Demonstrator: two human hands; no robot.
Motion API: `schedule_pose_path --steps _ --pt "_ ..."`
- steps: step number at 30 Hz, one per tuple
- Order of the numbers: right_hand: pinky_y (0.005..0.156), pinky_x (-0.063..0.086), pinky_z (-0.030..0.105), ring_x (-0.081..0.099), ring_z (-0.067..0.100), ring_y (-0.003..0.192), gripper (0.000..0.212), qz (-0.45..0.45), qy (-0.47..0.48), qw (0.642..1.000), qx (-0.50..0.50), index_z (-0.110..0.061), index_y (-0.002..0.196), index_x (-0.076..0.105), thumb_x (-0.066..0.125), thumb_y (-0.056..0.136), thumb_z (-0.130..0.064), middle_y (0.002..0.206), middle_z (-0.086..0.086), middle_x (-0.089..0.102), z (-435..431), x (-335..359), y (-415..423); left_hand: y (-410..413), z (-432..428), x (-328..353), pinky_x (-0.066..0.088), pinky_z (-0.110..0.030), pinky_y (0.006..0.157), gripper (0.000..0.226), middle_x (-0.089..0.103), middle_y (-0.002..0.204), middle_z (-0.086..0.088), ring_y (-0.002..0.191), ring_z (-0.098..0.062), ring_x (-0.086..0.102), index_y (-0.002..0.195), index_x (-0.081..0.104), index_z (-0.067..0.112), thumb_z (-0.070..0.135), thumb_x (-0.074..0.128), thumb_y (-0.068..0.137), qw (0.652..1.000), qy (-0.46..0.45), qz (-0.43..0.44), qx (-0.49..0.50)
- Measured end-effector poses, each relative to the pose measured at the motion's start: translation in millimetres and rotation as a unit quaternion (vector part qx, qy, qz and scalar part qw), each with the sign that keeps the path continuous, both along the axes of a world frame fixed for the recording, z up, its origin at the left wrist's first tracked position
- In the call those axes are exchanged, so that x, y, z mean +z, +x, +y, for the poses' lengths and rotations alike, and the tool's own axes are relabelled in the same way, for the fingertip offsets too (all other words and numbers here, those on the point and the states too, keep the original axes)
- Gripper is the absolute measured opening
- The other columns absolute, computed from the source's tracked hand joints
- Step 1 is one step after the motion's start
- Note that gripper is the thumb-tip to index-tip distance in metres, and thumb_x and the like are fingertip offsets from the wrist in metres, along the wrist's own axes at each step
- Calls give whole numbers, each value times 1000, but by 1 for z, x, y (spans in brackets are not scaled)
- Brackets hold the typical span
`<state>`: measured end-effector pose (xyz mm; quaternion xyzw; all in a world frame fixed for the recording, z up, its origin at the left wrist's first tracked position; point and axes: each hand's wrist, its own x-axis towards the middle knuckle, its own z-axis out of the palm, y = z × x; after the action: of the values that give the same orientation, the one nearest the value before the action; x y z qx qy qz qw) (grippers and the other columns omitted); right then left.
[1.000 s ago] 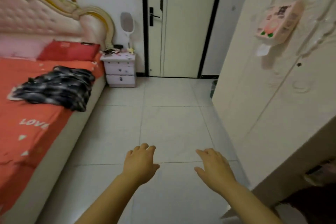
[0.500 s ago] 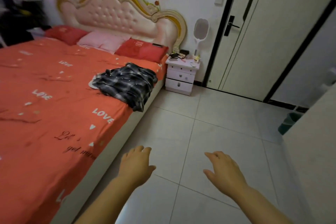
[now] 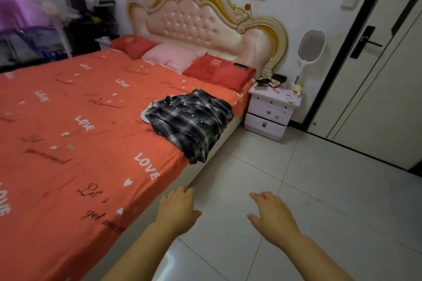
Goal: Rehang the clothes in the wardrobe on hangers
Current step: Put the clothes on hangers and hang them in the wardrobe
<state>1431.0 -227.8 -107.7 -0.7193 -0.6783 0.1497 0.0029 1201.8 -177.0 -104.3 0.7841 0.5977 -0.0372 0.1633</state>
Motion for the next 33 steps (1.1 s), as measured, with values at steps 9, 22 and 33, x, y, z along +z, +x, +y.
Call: schedule_pose_path --steps 9,22,33 --pt "106 29 28 37 18 127 59 29 -5 997 78 -25 147 25 46 94 -42 142 0 37 182 4 38 48 138 6 35 -34 100 60 38 140 1 127 -21 38 140 34 24 47 53 88 998 -2 4 69" --pt "103 34 30 40 20 124 59 7 -18 991 134 -26 146 25 48 94 -40 137 1 41 455 -4 45 64 401 -18 33 -36 104 66 35 142 -2 128 -24 36 145 26 22 42 55 89 992 -35 -38 113" --pt "103 34 33 38 22 126 59 13 -55 969 243 -25 146 27 50 94 -40 138 2 39 670 -30 61 80 560 -44 33 -42 106 68 32 145 -3 130 -26 35 145 24 23 46 54 90 968 -71 -17 239"
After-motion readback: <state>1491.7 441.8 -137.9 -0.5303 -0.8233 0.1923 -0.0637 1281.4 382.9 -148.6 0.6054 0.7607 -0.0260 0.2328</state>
